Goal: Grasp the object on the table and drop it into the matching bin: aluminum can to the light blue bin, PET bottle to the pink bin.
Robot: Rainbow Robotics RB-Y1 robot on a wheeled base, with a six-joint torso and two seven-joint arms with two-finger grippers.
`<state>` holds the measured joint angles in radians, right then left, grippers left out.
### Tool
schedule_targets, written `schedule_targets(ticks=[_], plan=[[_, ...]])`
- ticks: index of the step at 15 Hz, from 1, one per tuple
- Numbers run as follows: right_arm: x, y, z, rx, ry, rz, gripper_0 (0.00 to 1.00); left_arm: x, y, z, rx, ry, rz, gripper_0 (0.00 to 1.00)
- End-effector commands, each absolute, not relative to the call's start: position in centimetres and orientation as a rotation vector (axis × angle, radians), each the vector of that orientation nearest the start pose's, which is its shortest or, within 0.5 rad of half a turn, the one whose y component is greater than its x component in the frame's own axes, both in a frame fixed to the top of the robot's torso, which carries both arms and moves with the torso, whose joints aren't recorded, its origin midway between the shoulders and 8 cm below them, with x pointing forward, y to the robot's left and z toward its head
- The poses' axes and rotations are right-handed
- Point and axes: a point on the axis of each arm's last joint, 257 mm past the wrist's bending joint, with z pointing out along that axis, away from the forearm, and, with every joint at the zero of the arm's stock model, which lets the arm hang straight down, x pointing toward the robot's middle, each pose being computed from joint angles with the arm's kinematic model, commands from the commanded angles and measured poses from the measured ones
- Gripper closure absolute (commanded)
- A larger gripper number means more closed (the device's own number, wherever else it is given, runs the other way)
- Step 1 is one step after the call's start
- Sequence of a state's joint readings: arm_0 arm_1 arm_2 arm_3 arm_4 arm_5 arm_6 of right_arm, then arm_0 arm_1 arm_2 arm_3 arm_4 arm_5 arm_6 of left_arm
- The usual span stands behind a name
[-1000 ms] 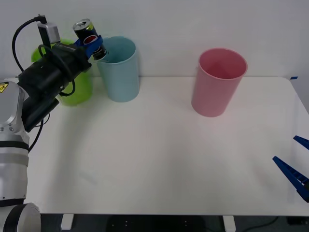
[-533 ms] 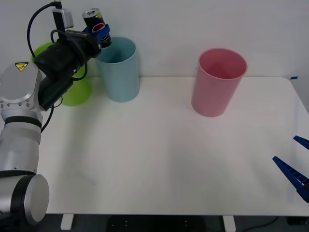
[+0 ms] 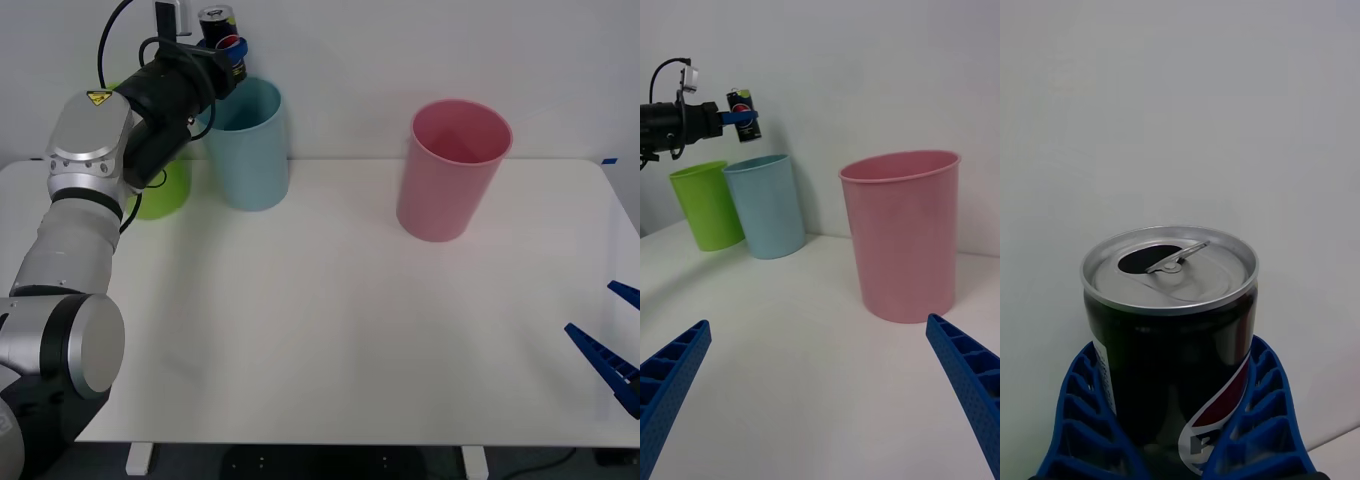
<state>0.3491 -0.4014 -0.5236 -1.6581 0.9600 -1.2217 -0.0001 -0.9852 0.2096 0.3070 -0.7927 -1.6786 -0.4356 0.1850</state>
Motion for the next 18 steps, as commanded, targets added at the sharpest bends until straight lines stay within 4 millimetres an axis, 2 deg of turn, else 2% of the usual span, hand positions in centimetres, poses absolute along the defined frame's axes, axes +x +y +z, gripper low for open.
schedule_targets(ticks=[1,6,7,8,9,10,18], plan=[[34.23,-32.97,-16.89,-0.465,1.441,0.567,0.00,73.98,14.61,-0.12,0.284,1.429,-0.302,1.00],[34.23,-32.97,-16.89,-0.465,1.441,0.567,0.00,73.94,14.32,-0.08,0.281,1.427,-0.311,0.99],[34.23,-32.97,-16.89,-0.465,1.441,0.567,0.00,73.93,14.31,0.00,0.278,1.424,-0.315,0.90],[34.23,-32.97,-16.89,-0.465,1.441,0.567,0.00,73.91,14.35,0.20,0.272,1.419,-0.321,0.49],[34.23,-32.97,-16.89,-0.465,1.441,0.567,0.00,73.89,14.40,0.31,0.274,1.417,-0.319,0.04],[34.23,-32.97,-16.89,-0.465,1.441,0.567,0.00,73.84,14.40,0.43,0.274,1.413,-0.322,0.00],[34.23,-32.97,-16.89,-0.465,1.441,0.567,0.00,73.12,14.79,0.41,0.300,1.407,-0.384,0.00]])
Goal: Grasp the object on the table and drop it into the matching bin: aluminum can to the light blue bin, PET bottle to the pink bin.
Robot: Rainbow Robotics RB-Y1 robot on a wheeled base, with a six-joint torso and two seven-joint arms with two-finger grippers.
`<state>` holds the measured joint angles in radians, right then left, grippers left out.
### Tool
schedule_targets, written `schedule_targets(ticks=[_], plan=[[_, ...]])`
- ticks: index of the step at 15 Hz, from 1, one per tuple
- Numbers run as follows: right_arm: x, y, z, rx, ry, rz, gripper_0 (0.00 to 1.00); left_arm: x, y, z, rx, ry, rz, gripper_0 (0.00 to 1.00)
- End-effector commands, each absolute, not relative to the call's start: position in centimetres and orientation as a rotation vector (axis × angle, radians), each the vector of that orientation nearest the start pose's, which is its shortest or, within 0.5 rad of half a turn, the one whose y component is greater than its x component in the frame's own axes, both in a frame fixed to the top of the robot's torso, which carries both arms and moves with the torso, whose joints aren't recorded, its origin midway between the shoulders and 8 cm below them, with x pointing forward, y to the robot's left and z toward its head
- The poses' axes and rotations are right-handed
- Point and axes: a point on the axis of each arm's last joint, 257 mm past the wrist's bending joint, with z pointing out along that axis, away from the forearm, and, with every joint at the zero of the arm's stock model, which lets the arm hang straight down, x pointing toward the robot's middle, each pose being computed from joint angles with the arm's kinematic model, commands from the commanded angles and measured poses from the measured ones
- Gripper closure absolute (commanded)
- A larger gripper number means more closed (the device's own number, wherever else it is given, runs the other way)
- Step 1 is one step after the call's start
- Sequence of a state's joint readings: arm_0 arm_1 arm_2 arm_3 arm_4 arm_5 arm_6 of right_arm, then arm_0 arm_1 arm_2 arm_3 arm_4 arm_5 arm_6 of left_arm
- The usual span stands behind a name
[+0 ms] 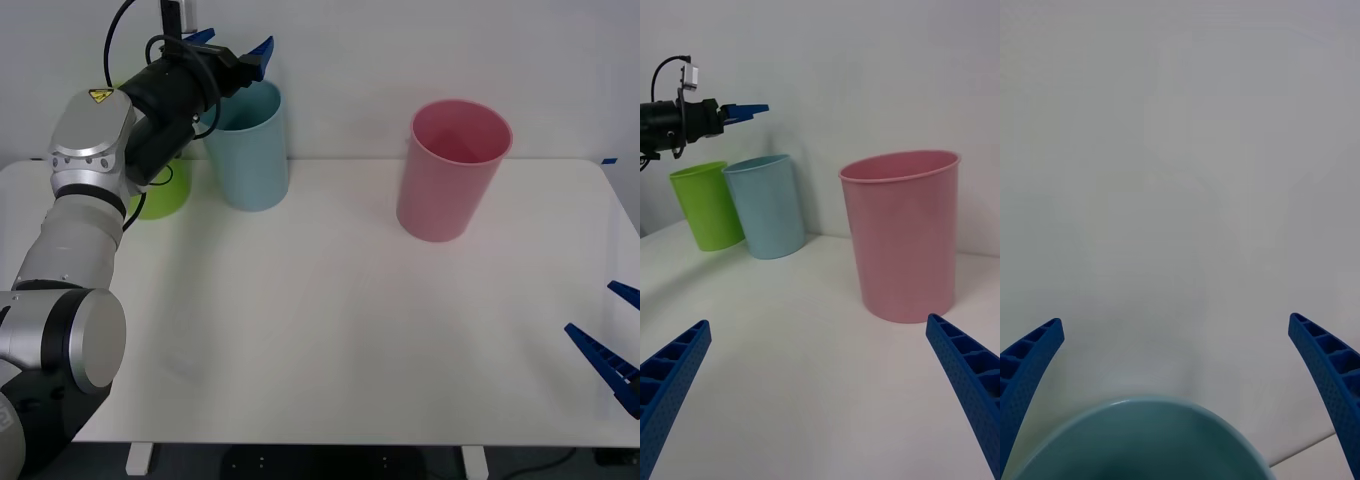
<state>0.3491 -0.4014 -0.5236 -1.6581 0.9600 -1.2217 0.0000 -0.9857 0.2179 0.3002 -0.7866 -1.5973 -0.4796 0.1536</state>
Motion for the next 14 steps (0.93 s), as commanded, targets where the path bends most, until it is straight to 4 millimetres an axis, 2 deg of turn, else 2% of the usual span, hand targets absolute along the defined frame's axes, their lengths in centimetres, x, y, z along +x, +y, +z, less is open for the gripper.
schedule_targets(ticks=[1,5,14], plan=[[34.2,-33.0,-16.9,-0.465,1.441,0.567,0.00,73.0,14.8,0.3,0.304,1.407,-0.397,0.00],[34.2,-33.0,-16.9,-0.465,1.441,0.567,0.00,71.7,16.2,-0.1,0.330,1.392,-0.433,0.00],[34.2,-33.0,-16.9,-0.465,1.441,0.567,0.00,64.8,20.5,-2.5,0.319,1.305,-0.453,0.00]])
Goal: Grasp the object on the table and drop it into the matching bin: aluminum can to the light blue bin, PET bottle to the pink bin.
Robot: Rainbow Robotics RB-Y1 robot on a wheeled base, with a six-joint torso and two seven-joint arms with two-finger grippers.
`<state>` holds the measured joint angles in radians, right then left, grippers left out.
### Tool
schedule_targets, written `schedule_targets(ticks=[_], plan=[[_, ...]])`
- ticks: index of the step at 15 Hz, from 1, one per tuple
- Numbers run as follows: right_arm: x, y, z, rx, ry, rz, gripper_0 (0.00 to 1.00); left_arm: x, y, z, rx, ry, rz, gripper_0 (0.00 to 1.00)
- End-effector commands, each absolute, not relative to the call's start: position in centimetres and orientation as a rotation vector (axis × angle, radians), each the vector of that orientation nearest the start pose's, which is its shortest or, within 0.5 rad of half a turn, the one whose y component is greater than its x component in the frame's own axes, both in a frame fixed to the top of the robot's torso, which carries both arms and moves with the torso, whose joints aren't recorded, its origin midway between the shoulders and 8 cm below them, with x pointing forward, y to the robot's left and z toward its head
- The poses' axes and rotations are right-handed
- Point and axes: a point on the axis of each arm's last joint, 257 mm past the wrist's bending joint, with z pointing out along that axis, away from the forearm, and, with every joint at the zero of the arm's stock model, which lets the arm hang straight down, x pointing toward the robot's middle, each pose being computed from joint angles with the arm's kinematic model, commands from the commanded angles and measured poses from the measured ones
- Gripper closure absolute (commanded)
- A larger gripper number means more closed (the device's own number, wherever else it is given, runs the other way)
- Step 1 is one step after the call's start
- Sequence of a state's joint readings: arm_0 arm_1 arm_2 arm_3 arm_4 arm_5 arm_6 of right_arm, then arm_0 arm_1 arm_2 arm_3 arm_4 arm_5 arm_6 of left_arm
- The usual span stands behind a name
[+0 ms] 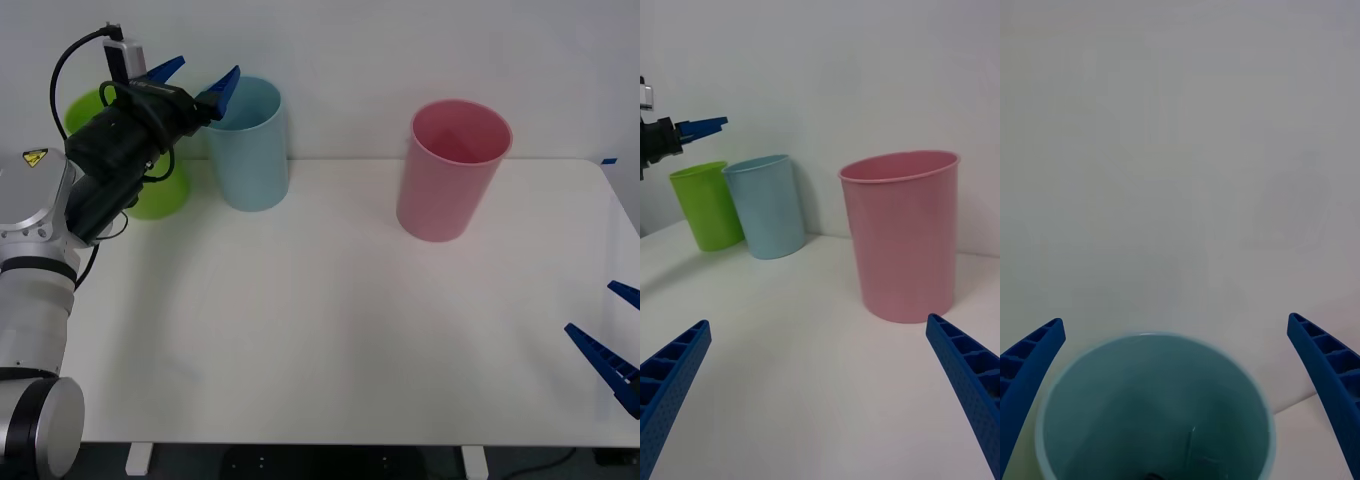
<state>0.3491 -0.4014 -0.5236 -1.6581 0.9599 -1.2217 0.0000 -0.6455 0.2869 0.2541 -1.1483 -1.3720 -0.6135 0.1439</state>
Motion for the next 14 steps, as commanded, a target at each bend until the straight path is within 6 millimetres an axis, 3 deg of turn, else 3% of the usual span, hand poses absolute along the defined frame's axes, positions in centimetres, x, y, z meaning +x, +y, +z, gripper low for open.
schedule_targets(ticks=[1,5,14], plan=[[34.2,-33.0,-16.9,-0.465,1.441,0.567,0.00,63.9,21.1,-2.5,0.324,1.296,-0.447,0.00],[34.2,-33.0,-16.9,-0.465,1.441,0.567,0.00,61.1,23.1,-3.7,0.390,1.302,-0.460,0.00],[34.2,-33.0,-16.9,-0.465,1.441,0.567,0.00,54.8,30.1,-7.5,0.498,1.370,-0.472,0.00]])
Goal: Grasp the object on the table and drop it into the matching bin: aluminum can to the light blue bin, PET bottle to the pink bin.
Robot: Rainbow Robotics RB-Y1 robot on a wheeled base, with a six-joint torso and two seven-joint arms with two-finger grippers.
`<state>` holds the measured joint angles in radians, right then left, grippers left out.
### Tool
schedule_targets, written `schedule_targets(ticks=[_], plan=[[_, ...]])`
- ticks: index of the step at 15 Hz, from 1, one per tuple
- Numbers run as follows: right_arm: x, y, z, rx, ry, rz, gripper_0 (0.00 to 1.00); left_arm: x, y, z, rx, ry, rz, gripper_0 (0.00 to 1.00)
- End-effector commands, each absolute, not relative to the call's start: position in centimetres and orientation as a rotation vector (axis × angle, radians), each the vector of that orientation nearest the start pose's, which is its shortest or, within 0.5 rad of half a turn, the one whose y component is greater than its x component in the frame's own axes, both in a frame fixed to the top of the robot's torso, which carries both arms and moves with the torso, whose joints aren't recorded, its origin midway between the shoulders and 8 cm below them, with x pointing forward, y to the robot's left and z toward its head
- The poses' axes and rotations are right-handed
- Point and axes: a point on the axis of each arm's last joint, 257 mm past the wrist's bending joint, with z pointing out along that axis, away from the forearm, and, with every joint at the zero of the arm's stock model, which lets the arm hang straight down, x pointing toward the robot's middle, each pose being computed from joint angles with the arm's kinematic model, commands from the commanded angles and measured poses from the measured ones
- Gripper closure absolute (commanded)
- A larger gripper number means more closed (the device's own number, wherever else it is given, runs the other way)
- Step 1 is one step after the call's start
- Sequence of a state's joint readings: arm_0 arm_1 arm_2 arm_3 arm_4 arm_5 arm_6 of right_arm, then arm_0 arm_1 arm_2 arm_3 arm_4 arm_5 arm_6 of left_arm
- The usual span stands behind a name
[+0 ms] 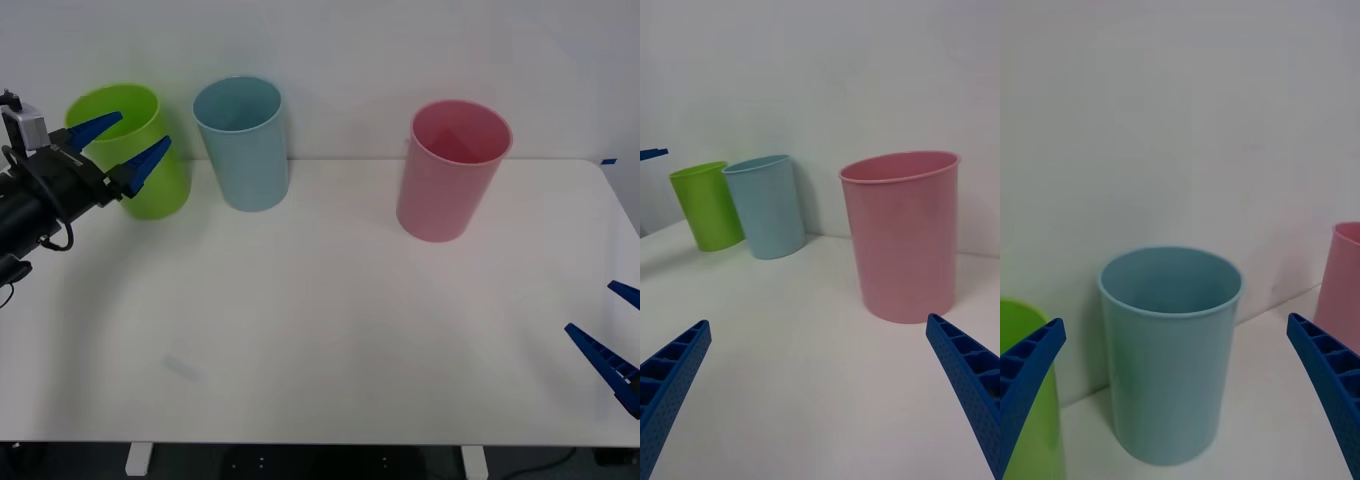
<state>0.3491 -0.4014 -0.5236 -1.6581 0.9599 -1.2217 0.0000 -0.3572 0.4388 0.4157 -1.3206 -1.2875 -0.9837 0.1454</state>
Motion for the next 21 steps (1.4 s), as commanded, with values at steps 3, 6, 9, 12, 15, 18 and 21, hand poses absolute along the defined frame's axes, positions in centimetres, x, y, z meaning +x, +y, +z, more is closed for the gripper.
schedule_targets(ticks=[3,6,9,12,15,18,21], plan=[[34.2,-33.0,-16.9,-0.465,1.441,0.567,0.00,52.8,32.0,-8.7,0.508,1.396,-0.451,0.00],[34.2,-33.0,-16.9,-0.465,1.441,0.567,0.00,50.3,33.5,-10.3,0.531,1.418,-0.455,0.00],[34.2,-33.0,-16.9,-0.465,1.441,0.567,0.00,47.6,34.9,-11.7,0.569,1.438,-0.456,0.00],[34.2,-33.0,-16.9,-0.465,1.441,0.567,0.00,44.6,36.5,-13.0,0.618,1.468,-0.459,0.00],[34.2,-33.0,-16.9,-0.465,1.441,0.567,0.00,41.6,37.9,-14.5,0.663,1.478,-0.435,0.00],[34.2,-33.0,-16.9,-0.465,1.441,0.567,0.00,38.8,38.5,-15.7,0.668,1.492,-0.448,0.00],[34.2,-33.0,-16.9,-0.465,1.441,0.567,0.00,36.6,38.4,-15.8,0.672,1.495,-0.476,0.00]])
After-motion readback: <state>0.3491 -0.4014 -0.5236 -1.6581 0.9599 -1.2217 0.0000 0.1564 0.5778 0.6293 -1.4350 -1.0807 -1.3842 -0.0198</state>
